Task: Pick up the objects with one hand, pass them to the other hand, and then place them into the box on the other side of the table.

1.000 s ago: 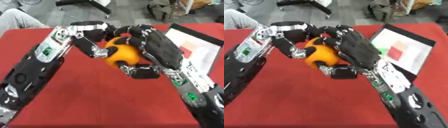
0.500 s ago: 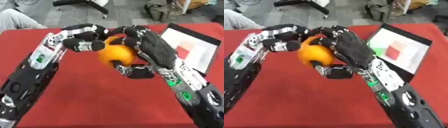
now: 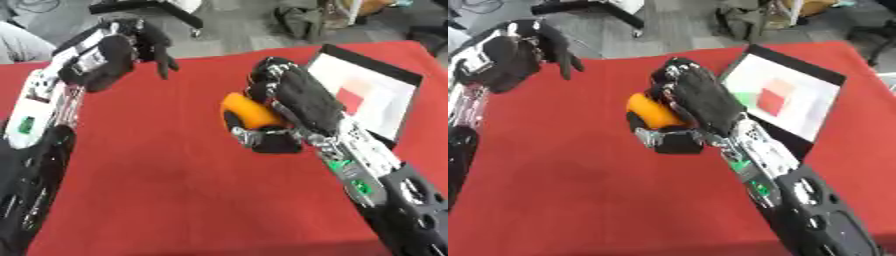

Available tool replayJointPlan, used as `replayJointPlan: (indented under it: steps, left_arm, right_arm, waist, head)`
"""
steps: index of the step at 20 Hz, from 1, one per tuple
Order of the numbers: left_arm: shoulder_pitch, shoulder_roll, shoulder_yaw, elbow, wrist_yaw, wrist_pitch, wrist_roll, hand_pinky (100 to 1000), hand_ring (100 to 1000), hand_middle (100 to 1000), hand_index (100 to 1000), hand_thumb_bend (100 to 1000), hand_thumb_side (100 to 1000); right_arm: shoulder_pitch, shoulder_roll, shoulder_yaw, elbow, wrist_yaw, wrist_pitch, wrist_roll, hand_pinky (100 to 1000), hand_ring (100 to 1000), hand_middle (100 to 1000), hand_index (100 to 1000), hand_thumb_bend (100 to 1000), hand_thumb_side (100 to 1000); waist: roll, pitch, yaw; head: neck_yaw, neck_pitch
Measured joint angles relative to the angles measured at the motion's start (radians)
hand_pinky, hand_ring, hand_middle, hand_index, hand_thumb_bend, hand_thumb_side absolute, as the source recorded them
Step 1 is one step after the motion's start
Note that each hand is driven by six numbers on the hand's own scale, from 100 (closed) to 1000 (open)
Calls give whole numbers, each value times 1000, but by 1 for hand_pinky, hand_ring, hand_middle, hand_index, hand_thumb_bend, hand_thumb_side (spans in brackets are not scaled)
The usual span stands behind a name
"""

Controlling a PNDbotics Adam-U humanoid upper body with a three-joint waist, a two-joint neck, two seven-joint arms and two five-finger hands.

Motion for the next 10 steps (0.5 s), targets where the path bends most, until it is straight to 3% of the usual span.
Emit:
replayJointPlan:
  steps: [6,10]
  left_arm:
    - [48,-6,88,-35,-22,41,91,721,492,491,718,374,652]
    - [98,-6,145,-64,-40,50,151,720,492,490,714,369,649]
  right_arm:
    - [2,-34,-71,-16,25,54,-56,639,373,242,271,100,551]
    - [-5,-91,-154,43,17,112,-82,619,394,260,310,100,539]
  waist:
    - [0,0,3]
    - [0,0,9]
  head:
    - [-67,0]
    - [-110,0]
